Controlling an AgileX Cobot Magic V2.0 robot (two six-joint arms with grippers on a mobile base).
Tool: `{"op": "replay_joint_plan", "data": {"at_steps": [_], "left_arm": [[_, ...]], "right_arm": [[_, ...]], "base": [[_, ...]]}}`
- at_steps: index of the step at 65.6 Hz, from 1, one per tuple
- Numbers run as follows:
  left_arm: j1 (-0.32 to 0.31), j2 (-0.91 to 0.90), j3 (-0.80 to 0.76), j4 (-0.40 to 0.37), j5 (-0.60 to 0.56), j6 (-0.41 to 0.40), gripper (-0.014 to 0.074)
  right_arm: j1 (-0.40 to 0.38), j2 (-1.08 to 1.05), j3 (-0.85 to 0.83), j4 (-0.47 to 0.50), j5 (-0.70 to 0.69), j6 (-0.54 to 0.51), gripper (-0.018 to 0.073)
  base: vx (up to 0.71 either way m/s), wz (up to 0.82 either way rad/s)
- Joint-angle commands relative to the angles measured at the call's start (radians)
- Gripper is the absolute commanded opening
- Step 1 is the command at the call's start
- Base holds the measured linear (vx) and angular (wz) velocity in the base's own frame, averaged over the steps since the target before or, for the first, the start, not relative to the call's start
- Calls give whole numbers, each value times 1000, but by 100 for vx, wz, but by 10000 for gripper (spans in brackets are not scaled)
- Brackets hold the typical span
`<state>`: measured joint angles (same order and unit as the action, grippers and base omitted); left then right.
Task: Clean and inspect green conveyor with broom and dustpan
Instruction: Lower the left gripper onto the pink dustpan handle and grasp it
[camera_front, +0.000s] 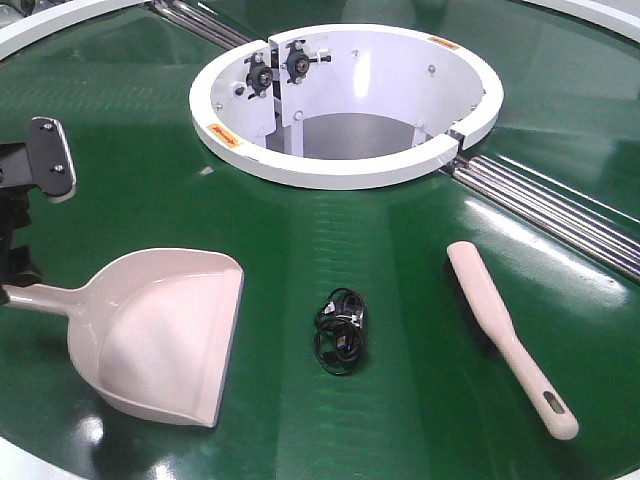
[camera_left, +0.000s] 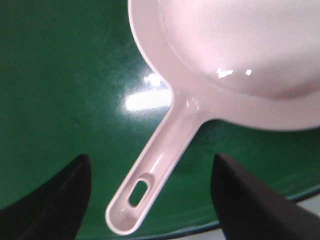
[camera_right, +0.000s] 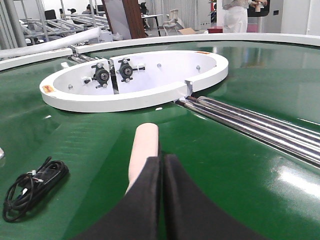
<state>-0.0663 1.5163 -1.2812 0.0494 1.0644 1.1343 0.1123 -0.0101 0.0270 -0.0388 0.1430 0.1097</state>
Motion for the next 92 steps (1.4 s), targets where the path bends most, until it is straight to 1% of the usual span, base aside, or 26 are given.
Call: {"op": "replay_joint_plan", "data": {"at_steps": [1,8,18,24,38,75,79,86,92], "left_arm": [[2,-17,-33,38,-7,47,471],[2,15,-33,53,-3,70,471],[1,65,-33,34,11,180,471],[1,83,-33,16,23,221,471],[1,121,-33,14,-45,286,471],[1,238,-32,23,-40,313,470],[1,256,-32,31,-37,313,470],[1,286,-32,66,-39,314,463],[1,301,-32,106,-33,339,425]], "right_arm": [[1,-17,21,-4,-79,-4,-10],[1,-17,21,-4,-79,-4,-10],[1,-17,21,-4,-79,-4,-10],[1,-17,21,-4,-79,-4,-10],[1,-17,21,-4,-79,-4,-10],[1,-17,21,-4,-79,-4,-10],[1,-17,21,-4,-79,-4,-10],[1,-17,21,-4,-79,-4,-10],[1,-17,21,-4,-79,-4,-10]], "base": [[0,0],[0,0],[0,0],[0,0],[0,0],[0,0],[0,0],[0,0],[0,0]]}}
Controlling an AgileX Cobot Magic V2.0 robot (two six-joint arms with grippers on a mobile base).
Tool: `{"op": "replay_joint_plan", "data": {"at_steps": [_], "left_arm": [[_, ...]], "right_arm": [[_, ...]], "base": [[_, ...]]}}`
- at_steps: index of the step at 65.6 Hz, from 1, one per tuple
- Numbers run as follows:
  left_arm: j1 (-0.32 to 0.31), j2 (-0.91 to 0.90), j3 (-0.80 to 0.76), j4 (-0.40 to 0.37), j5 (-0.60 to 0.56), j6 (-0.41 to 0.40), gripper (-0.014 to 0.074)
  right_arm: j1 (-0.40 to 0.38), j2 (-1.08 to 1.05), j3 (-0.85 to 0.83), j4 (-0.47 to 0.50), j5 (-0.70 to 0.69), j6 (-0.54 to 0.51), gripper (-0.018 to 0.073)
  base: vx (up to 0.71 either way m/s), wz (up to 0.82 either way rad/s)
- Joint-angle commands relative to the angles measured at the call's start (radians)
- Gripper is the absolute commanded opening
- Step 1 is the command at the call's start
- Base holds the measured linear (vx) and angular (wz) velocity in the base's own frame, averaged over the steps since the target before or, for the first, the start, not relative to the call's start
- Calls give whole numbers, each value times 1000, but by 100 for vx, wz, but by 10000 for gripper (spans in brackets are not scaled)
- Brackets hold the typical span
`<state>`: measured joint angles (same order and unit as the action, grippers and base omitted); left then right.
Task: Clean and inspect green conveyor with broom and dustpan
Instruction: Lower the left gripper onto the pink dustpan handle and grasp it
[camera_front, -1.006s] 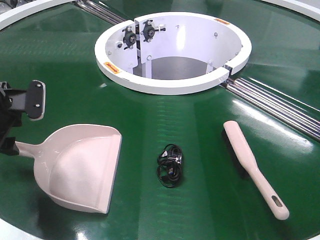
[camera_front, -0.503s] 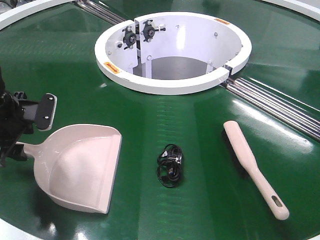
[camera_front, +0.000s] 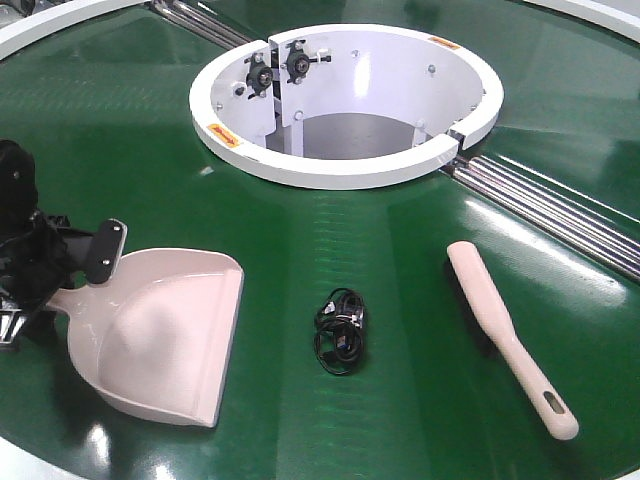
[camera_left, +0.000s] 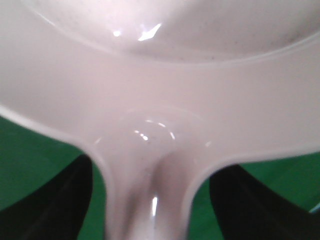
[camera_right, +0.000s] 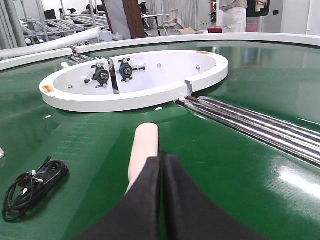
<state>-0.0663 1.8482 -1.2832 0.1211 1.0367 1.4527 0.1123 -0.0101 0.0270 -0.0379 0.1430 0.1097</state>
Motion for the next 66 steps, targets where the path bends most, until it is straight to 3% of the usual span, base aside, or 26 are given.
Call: {"op": "replay_joint_plan", "data": {"at_steps": [1,24,37,48,61,66], "left_arm": [[1,-31,-30,38,-4,25,415],[-4,-53,-33,51,35,36,-7],[-31,-89,-37,41,50,33,-8],[-66,-97,-87,-13,71,-35,-8],[-125,-84,-137,-21,74,-48,-8],[-138,-68,-149,-18,85,-95,-8]], "right_arm": [[1,-17,21,-5,-79,-4,-10],[1,-17,21,-5,-79,-4,-10],[1,-17,21,-5,-79,-4,-10],[1,-17,21,-5,-79,-4,-10],[1,-17,21,-5,-79,-4,-10],[1,-17,21,-5,-79,-4,-10]], "base": [[0,0],[0,0],[0,0],[0,0],[0,0],[0,0]]}}
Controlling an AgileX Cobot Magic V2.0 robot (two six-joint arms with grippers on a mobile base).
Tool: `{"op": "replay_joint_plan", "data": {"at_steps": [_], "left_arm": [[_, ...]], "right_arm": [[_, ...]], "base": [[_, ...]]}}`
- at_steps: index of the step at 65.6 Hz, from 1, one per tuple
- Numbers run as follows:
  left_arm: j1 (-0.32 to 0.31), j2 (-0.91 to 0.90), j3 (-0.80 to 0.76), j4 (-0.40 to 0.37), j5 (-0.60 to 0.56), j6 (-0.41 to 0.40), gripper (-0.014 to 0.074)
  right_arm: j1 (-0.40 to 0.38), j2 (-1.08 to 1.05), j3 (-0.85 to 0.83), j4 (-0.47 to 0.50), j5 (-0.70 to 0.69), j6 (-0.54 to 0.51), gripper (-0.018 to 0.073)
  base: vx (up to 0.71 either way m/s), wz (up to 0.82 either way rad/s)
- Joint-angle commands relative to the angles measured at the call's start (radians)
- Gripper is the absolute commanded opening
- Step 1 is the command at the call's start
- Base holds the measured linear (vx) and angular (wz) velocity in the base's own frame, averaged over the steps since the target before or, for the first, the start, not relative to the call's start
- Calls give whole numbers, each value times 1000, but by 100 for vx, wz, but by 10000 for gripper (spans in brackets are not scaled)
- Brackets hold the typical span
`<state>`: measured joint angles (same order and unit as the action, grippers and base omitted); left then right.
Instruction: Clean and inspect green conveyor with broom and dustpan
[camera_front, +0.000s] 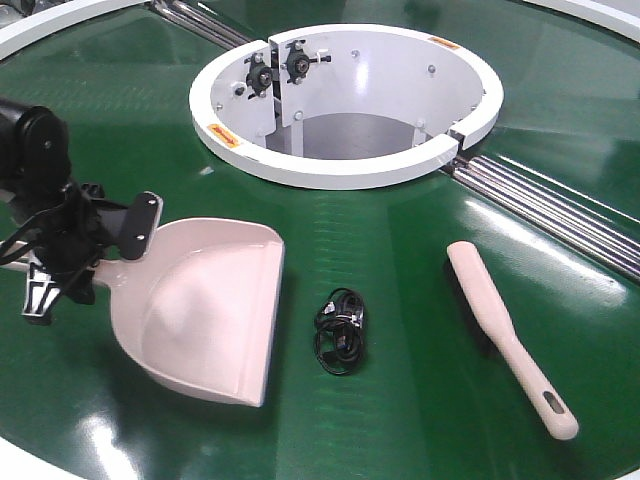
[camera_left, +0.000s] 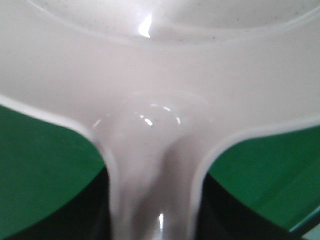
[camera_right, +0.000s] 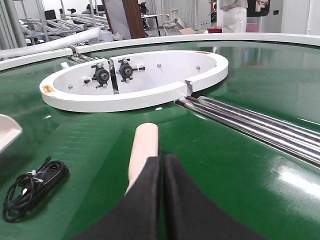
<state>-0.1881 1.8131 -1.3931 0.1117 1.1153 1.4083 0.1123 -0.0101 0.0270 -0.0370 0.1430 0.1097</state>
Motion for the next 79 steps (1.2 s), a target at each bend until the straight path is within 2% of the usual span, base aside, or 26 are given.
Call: {"op": "replay_joint_plan", "data": {"at_steps": [1,22,44,79], "left_arm": [[-18,-26,-42,-6,13,-56,-8],[-45,34,-45,11,40,-104,-7],[-51,56,-45,43,40,-122,-7],[-50,54,-45,42,42,-130,-7]], "right_arm": [[1,-17,21,-6,-79,-4,-10],[1,-17,21,-6,-79,-4,-10],[1,-17,21,-6,-79,-4,-10],[1,-17,21,-6,-79,-4,-10]], "base": [[0,0],[0,0],[0,0],[0,0]]}}
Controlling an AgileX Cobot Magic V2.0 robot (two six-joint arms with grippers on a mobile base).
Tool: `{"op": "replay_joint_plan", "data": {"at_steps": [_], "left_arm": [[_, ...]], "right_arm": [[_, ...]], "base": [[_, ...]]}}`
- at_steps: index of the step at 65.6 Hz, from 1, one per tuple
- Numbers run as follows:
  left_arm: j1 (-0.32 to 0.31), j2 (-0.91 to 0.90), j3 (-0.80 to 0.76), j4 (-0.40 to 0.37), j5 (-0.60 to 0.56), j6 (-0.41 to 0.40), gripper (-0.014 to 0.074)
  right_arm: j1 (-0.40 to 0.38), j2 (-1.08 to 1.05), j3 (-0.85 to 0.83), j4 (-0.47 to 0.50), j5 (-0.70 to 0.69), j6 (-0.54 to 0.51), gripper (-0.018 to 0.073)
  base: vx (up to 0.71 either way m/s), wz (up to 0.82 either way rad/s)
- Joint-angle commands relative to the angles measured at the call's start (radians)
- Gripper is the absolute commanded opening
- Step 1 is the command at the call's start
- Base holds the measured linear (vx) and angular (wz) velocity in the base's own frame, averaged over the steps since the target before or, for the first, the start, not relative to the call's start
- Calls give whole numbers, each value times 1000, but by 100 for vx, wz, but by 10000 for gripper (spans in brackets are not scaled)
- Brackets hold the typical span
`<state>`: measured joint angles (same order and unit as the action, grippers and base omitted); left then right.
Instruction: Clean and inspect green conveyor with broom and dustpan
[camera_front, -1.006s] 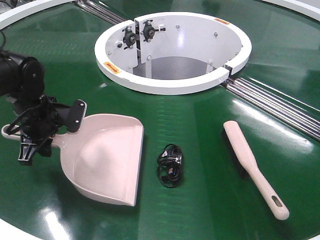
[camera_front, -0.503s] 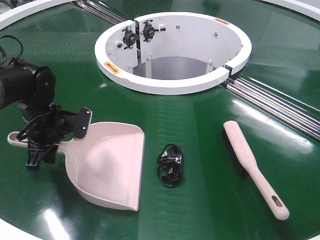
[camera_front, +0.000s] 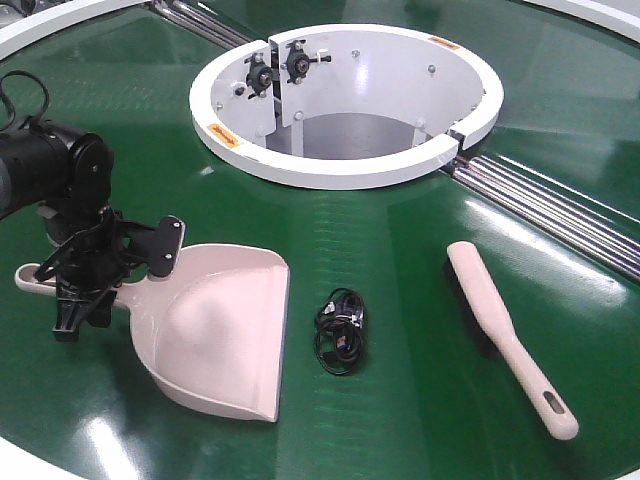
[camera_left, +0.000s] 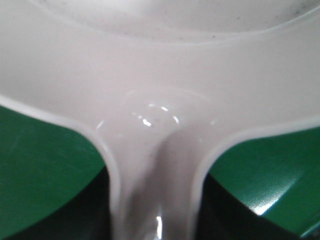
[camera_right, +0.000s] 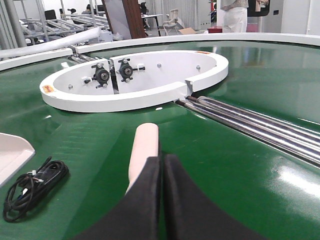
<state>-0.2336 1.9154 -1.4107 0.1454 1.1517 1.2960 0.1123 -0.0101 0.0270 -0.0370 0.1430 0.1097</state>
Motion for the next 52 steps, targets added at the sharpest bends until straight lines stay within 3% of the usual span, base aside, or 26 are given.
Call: {"op": "replay_joint_plan", "data": {"at_steps": [1,52], "left_arm": [[-5,-49,-27,8,5,-18,-7],[-5,-49,-27,0,6,-18,-7]], "right_arm": [[1,-17,21,-6,-79,-4,-10],[1,-17,21,-6,-79,-4,-10]], "base": [[0,0],[0,0]]}}
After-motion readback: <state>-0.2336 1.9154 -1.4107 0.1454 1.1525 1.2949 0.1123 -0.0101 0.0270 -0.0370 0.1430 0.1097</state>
